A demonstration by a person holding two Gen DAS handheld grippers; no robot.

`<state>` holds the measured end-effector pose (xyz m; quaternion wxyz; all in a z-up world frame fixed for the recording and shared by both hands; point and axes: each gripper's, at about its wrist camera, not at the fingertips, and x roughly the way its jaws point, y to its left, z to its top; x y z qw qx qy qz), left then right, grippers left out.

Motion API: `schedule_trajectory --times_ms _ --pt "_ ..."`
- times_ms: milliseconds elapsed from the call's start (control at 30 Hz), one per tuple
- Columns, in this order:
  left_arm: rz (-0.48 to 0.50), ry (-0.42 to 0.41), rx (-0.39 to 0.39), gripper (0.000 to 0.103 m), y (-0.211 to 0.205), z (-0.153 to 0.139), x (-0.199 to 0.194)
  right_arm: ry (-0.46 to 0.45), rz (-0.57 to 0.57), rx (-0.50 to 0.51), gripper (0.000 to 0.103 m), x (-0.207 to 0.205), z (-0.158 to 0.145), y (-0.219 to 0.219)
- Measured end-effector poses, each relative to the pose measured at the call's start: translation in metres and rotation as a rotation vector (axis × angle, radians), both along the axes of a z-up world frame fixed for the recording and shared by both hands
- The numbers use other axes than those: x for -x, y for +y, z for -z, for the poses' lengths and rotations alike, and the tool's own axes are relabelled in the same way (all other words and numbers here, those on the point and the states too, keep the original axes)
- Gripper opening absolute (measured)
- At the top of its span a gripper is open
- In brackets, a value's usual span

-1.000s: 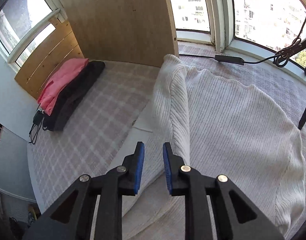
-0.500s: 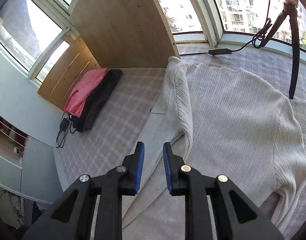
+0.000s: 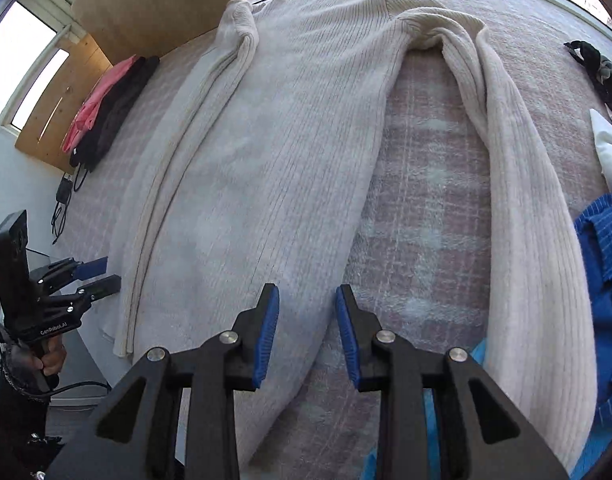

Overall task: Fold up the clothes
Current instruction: 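Move the right gripper to the other sleeve cuff and grasp it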

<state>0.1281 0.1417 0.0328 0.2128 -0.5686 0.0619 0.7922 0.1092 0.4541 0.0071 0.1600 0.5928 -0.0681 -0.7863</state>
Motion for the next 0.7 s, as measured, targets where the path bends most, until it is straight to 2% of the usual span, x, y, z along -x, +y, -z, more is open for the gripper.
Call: schedule_trajectory --times_ms 67,100,133,200,300,400,600,700 --pt "0.036 0.04 0.033 0.041 0.003 -0.009 -0.004 0.025 0.019 -0.036 0.029 -0.003 -0.011 0.001" --pt "0.045 0.05 0.024 0.041 0.003 -0.015 -0.006 0.039 0.049 -0.001 0.029 -0.005 -0.02 0.008" --pt "0.046 0.051 -0.007 0.042 0.001 -0.021 -0.008 0.062 0.089 0.045 0.029 -0.006 -0.031 0.017" --pt "0.069 0.05 -0.076 0.042 -0.001 -0.036 -0.013 0.103 0.161 0.067 0.029 -0.009 -0.055 0.038" --pt "0.146 0.055 -0.146 0.042 0.011 -0.052 -0.026 0.155 0.23 0.002 0.029 -0.008 -0.09 0.067" --pt "0.231 0.052 -0.205 0.042 0.041 -0.059 -0.032 0.173 0.249 -0.072 0.029 -0.005 -0.112 0.093" --pt "0.336 0.051 -0.238 0.042 0.115 -0.056 -0.05 0.075 0.09 -0.155 0.029 -0.015 -0.081 0.081" --pt "0.343 0.038 -0.235 0.042 0.138 -0.047 -0.057 0.022 0.004 -0.193 0.031 -0.02 -0.064 0.072"
